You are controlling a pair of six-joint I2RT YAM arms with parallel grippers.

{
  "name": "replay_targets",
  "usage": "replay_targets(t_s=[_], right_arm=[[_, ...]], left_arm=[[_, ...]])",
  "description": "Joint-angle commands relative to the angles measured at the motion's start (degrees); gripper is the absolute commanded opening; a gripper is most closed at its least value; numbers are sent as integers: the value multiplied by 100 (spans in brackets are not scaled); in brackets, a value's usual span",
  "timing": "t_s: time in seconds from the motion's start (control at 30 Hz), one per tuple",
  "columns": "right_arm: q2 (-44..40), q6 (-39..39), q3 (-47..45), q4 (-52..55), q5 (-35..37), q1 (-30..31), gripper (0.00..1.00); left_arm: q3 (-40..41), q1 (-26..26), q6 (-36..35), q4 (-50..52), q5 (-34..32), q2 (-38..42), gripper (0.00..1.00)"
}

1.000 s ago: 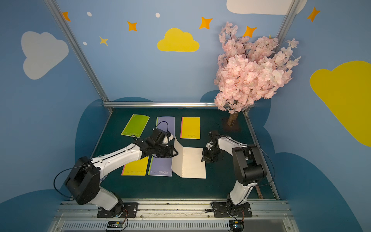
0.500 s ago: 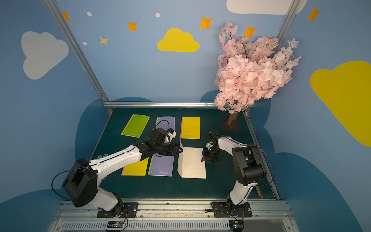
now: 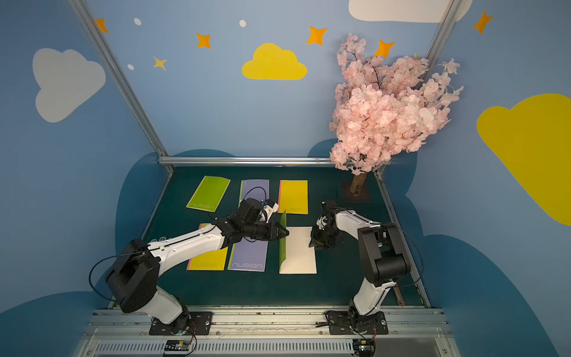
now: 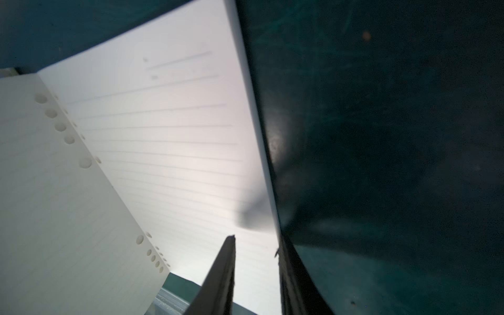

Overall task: Close the notebook
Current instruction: Close the notebook at the center of the board.

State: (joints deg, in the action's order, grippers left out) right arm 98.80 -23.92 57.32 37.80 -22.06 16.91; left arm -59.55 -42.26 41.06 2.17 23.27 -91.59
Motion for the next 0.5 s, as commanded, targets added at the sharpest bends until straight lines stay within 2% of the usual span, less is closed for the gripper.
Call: replay_targets(t_s=[0.0,0.47], right_arm=[[-304,74,31,91,16,-52,29],[-876,93,240,485,332,-233,30]], left_arm=[[6,-71,78,-393,252,-129,36],[189,-159,55,-886,250,-113,36]])
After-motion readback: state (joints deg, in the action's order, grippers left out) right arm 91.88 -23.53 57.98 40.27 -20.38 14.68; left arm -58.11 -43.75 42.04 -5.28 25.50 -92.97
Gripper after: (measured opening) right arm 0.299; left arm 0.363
